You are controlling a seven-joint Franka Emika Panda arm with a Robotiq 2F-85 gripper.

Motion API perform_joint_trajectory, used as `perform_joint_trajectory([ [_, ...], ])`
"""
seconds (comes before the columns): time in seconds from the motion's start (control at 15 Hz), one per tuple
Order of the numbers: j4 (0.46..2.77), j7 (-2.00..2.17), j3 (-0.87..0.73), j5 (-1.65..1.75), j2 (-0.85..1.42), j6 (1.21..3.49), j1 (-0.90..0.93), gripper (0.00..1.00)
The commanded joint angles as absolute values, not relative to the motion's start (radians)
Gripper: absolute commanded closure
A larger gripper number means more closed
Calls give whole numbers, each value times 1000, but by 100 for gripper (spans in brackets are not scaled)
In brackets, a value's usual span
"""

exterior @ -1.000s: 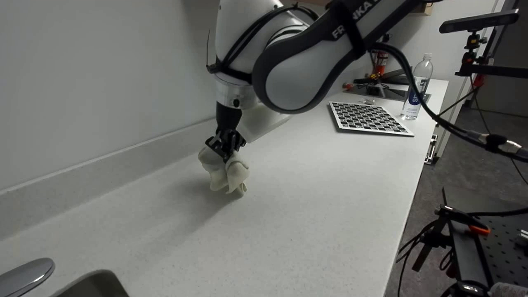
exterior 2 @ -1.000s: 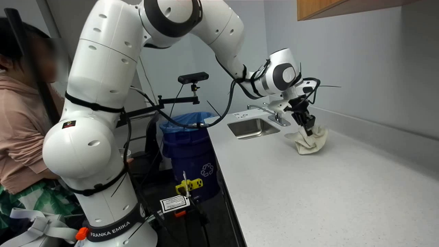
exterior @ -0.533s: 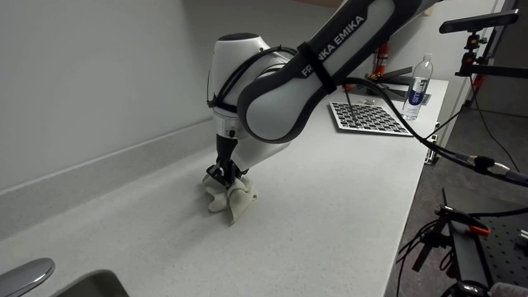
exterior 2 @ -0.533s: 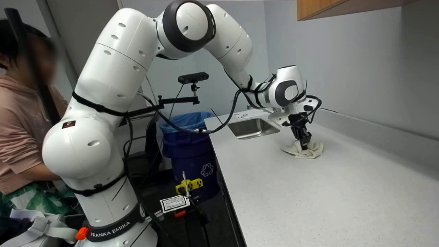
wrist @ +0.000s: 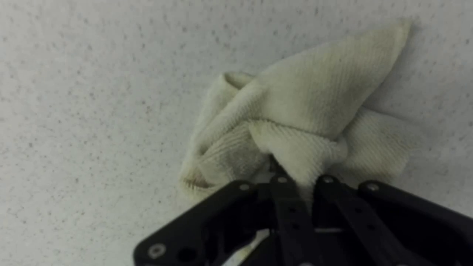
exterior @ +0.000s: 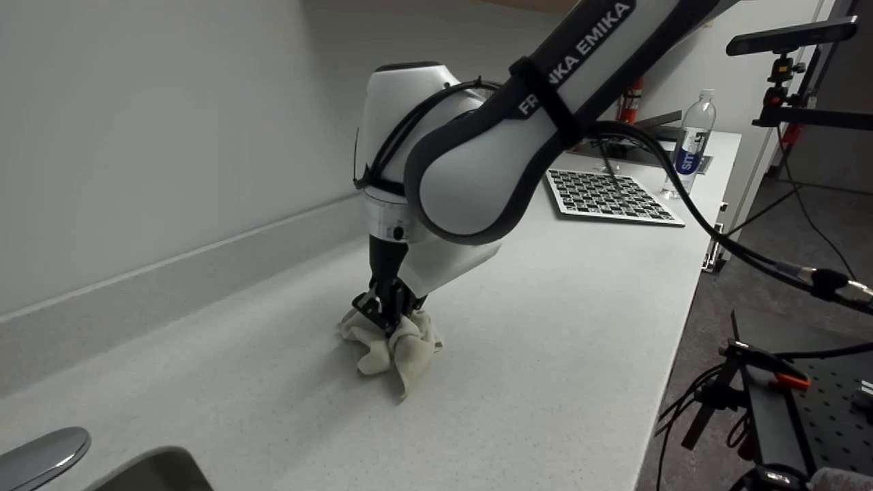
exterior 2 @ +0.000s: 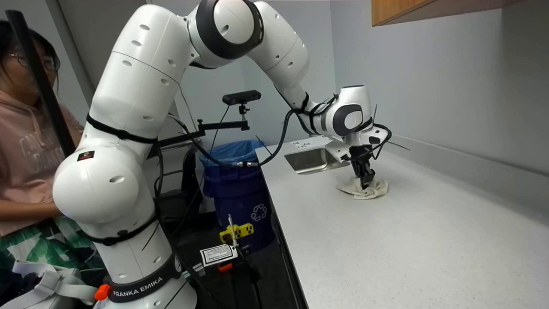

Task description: Use the cloth to wipe the table.

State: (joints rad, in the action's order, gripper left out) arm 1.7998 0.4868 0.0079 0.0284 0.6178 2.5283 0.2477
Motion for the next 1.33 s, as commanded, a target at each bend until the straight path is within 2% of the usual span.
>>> perform_joint_trajectory([
  [0.0, 2012, 430, 56, -40, 501, 2549, 233, 98],
  [0.67, 2370, 422, 116, -84, 271, 2529, 237, 98],
  [0.93, 2347, 431, 99, -41, 265, 2500, 235, 98],
  [1.27, 2177, 475, 36, 103, 315, 2381, 246, 98],
])
